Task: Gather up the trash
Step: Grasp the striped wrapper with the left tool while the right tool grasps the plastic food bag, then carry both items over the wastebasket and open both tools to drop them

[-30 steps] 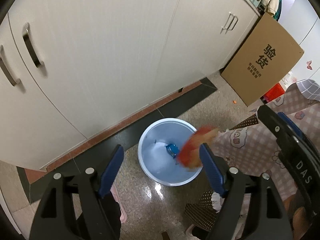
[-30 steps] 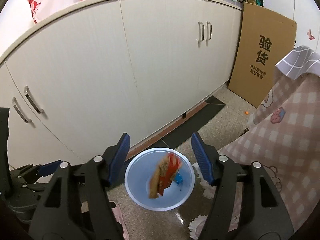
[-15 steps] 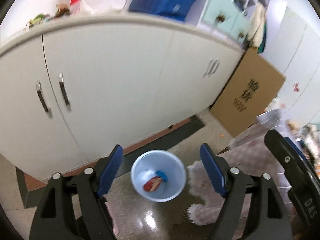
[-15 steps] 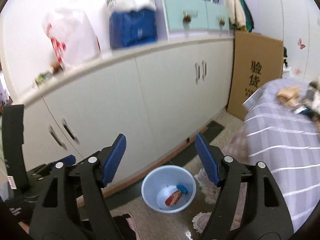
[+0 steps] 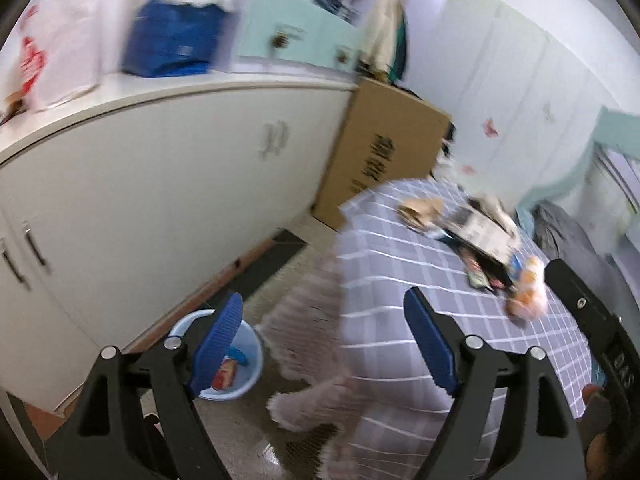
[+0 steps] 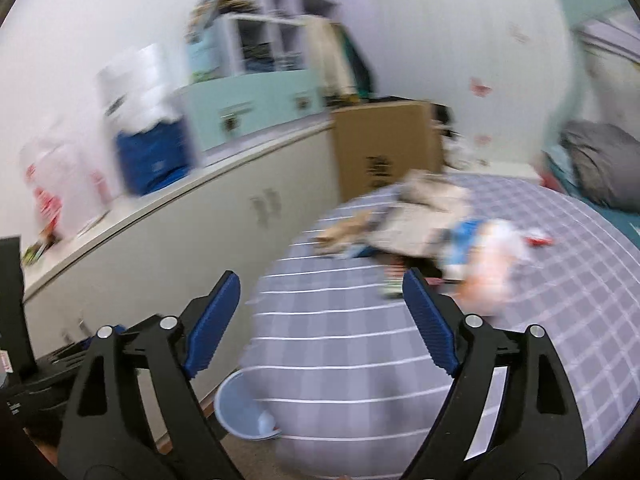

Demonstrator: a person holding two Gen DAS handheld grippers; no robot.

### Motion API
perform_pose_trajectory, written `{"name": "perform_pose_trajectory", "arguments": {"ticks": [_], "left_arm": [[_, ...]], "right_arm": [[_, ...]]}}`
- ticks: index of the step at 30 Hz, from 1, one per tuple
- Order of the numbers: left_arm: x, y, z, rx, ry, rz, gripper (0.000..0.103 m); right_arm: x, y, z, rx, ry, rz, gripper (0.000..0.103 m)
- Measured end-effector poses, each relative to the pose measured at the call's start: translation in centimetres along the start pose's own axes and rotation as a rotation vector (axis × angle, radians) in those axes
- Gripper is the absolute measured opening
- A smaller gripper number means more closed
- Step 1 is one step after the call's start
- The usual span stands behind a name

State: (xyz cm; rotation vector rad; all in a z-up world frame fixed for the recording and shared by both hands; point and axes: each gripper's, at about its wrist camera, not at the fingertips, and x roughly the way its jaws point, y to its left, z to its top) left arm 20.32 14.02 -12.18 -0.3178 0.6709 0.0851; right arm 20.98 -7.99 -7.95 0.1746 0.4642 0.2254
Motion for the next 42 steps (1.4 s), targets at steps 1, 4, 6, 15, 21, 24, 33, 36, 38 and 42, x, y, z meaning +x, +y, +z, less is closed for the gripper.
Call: {"name": "perform_pose_trajectory", "arguments": {"ticks": [1,4,6,15,21,24,33,36,38,42], "left_arm": [[0.4,-1.0,-0.1,0.014,0.010,-0.012,0.081],[2.1,-4.3,-0.2,0.048,0.054,-0.047,0.081],[3.4,-5.6,-0.2,0.071,0.085,-0.071,0.081],[9.5,-12.1,0.0,0.165,0.217,-0.128,0.081],[13.5,-14.6,0.8,0.177,0.258,-0.136,0.081],[14.8,-15.6,1.3,0.192,0.256,-0.128,0.080],[16.6,-17.4,2.2,0.286,0.252,-0.104,0.046],[16.6,-17.8,2.0,0.323,0.269,-0.132,0.014],[16.2,-17.6,1.8,0.314,0.283,-0.159,0.011],[14.7,-16.2,1.2,0.289,0.289,-0.183,0.009]], "right_arm": [[0.1,-1.4,0.1,0.022,0.012,-0.029,0.087],[1.1,-6.1,-0.1,0.100,0.065,-0.091,0.087],[2.0,-8.7,0.0,0.134,0.096,-0.125,0.087],[7.7,-14.7,0.2,0.239,0.248,-0.065,0.080],[8.9,-15.5,0.0,0.270,0.266,0.020,0.044],[8.6,-15.7,0.1,0.275,0.254,0.032,0.043],[8.0,-16.2,0.1,0.304,0.228,0.053,0.036],[7.7,-16.4,0.1,0.312,0.214,0.050,0.034],[7.1,-16.5,0.2,0.309,0.193,0.036,0.034],[5.3,-16.3,0.1,0.306,0.155,0.025,0.034]]}}
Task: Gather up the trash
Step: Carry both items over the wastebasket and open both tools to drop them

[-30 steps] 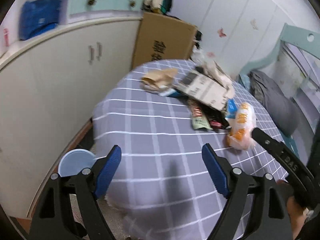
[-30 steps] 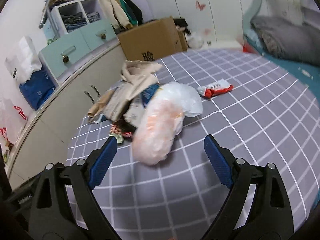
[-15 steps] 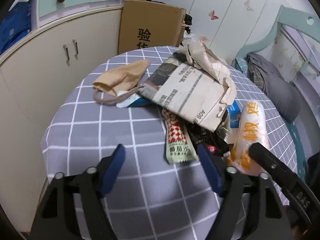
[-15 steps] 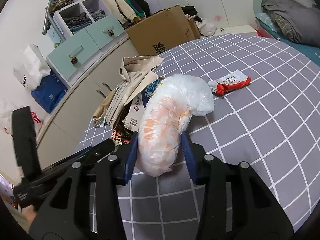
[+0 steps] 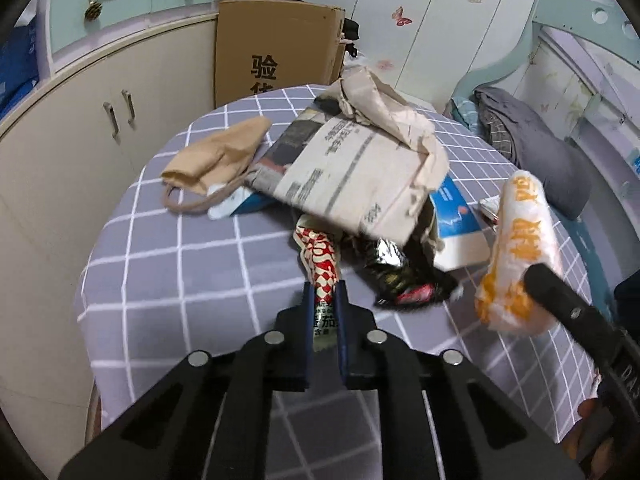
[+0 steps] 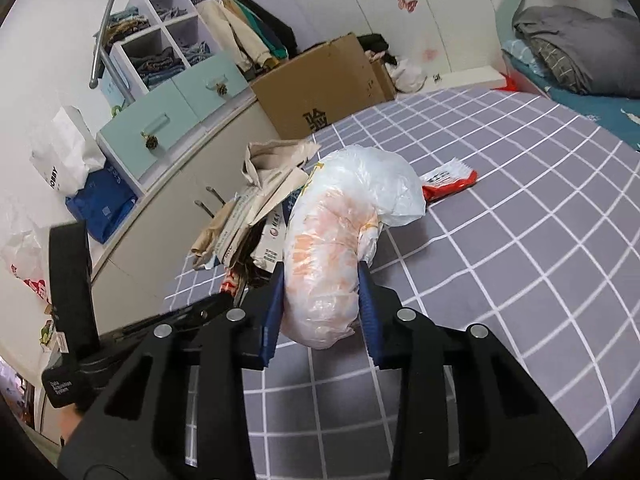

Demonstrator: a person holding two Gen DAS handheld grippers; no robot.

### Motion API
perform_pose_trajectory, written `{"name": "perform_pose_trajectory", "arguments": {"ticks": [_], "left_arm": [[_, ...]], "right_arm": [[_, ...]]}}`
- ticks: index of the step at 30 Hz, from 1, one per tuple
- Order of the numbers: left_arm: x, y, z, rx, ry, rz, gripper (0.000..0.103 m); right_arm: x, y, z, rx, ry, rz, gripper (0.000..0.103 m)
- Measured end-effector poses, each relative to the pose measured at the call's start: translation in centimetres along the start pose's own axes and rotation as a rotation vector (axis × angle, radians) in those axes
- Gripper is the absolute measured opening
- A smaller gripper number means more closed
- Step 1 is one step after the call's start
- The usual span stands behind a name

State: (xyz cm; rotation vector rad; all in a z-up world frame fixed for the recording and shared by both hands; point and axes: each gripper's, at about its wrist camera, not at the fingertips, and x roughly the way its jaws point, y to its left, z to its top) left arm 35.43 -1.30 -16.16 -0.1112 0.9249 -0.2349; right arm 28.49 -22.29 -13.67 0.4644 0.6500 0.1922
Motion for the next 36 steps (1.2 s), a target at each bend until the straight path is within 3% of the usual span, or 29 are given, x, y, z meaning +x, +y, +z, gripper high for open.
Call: {"name": "perform_pose_trajectory", "arguments": {"ticks": [4,13,23,29,36], "left_arm": [[-2.0,0.9,-1.9,-0.024,-0.008,-0.039,0.008],[-8.8,3.9,-5.6,-0.083,-0.119,-0.054,0.008],[-16.2,11.8,-10.4,-0.213,-0.251,0.068,0.008],[-17.2,18.4,-13.6,-0.327,-0.250,0.153,0.008],[-13.5,26.6,-18.2,-0.484,-0.139,0.220,0.008]], "right_arm": [[-2.2,0.9,-0.5,-0.008,-0.034,0.015,0.034],[-4.7,5.5,-2.4,-0.083,-0.047,0.070,0.034],[-2.1,16.0,-7.3,-0.257,0.069,0.192,0.034],[1.2,22.4,-12.0,-0.370,0.171,0.257,0.034],[7.2,27.0,-18.8,-0.461,0.328,0.279,0.034]]}}
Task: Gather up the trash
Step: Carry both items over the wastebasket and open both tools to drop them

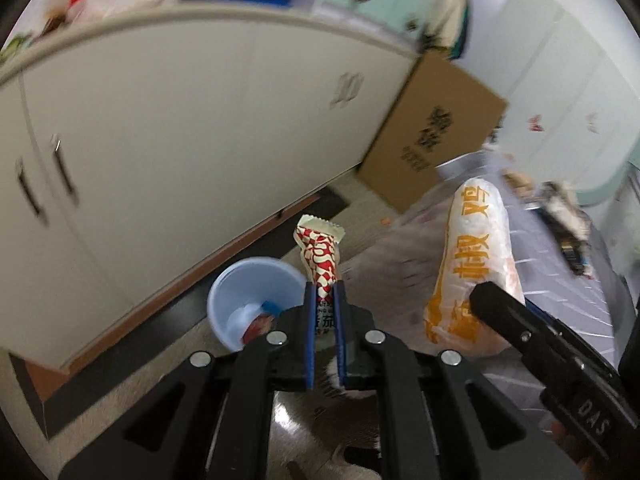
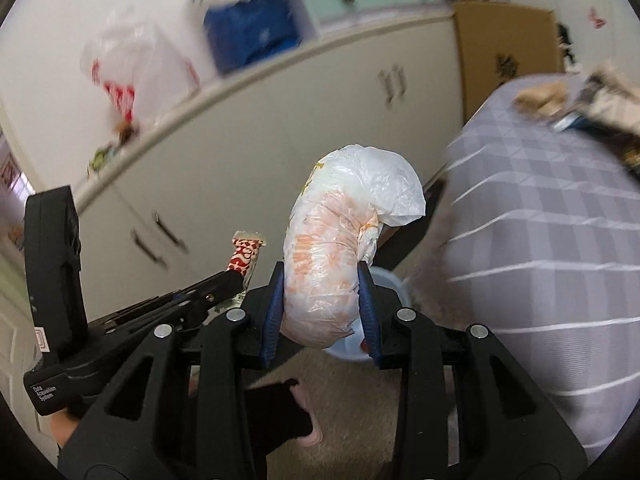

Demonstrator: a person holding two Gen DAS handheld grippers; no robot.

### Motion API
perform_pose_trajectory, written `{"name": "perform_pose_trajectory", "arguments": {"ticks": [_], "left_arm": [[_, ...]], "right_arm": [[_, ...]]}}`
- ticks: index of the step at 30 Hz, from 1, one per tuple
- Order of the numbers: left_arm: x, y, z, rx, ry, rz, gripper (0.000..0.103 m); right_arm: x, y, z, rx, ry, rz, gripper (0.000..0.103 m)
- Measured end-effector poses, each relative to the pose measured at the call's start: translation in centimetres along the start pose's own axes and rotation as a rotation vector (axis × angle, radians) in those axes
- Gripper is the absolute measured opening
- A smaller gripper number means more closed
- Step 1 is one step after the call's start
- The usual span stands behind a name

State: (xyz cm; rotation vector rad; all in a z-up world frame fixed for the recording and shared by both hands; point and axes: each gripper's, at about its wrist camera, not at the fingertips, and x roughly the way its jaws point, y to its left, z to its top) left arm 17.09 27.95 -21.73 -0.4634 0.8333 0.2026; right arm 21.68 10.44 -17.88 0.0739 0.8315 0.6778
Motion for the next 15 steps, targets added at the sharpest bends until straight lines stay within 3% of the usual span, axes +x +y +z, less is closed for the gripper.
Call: {"name": "perform_pose_trajectory", "arguments": {"ticks": [9,15], "left_arm": [[8.4,6.2,-1.6,-0.098,0.157,0.074,0.008],[12.4,8.8,-2.4,-0.125,0.212,0.099,0.008]], "right_arm": [[11.8,-0.1,-2.8,-0.009,0.205,-0.034,0.034],[17.7,-0.9,-3.0,-0.018,0.251,-0.067,0.037]]}}
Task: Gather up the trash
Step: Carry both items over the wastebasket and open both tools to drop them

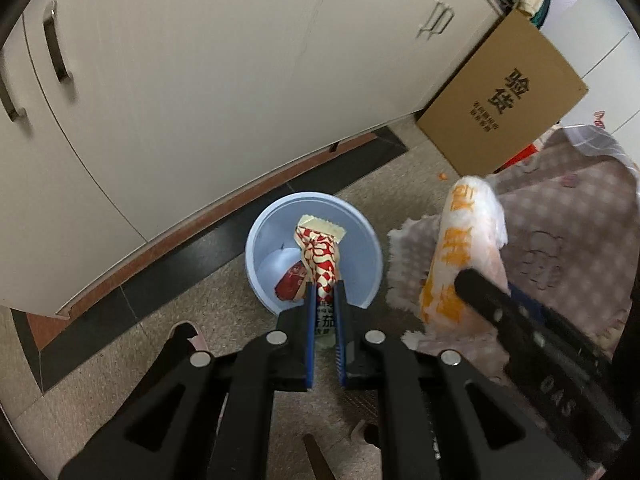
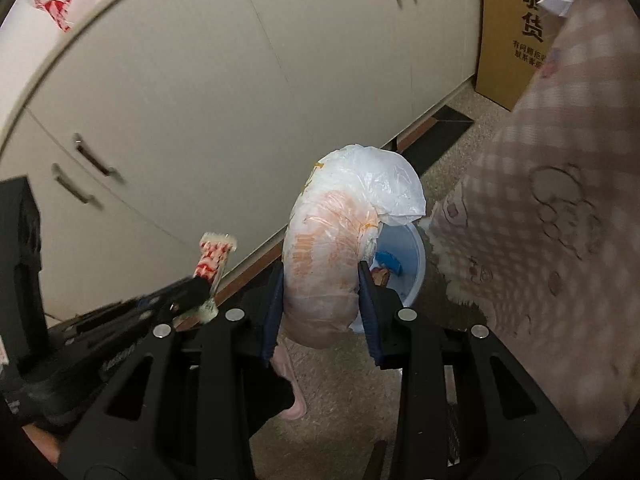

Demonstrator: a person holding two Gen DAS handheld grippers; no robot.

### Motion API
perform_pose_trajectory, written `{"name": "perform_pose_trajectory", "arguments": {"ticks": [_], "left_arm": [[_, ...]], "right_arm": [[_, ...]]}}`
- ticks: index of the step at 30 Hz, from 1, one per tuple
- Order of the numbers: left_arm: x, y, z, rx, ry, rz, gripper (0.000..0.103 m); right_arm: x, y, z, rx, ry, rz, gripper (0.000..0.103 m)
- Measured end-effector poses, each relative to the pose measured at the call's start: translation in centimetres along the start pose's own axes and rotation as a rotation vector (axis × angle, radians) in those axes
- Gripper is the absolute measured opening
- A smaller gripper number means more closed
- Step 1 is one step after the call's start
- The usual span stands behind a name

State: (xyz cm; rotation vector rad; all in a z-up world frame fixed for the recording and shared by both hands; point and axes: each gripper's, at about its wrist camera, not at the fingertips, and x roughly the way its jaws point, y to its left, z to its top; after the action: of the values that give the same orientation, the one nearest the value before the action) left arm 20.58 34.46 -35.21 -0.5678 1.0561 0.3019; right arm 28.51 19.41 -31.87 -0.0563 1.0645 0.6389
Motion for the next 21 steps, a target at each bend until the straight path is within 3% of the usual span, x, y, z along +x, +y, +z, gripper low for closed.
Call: {"name": "perform_pose_trajectory", "arguments": {"ticks": [2,4,6,10,21], "left_arm": [[1.1,0.5,0.3,-0.008,0.011,0.001,0.008],[1.8,0.8,0.4,-0.009,0.017,0.006,0.008],[2.5,1.1,0.7,-0.013,0.026,0.015,0.008],[3.7,1.3,1.1,-0.019,0.041,0.017,0.008],[6.1,0.1,0.6,0.011,0.098,0.014,0.008]], "right_arm": [[1.4,0.0,0.7,-0.009,-0.009,-0.009,0.041],[2.8,0.3,1.5,-0.035,-0.044,-0.036,0.059],[3.7,0.1,1.7,-0.060,-0.051,-0.072,0.060],[5.1,-1.0,1.7,-0.023,-0.028,-0.063,0.061],[4.9,-2.5,-0.8,-0.016,-0.004,-0.116,0.065]]}}
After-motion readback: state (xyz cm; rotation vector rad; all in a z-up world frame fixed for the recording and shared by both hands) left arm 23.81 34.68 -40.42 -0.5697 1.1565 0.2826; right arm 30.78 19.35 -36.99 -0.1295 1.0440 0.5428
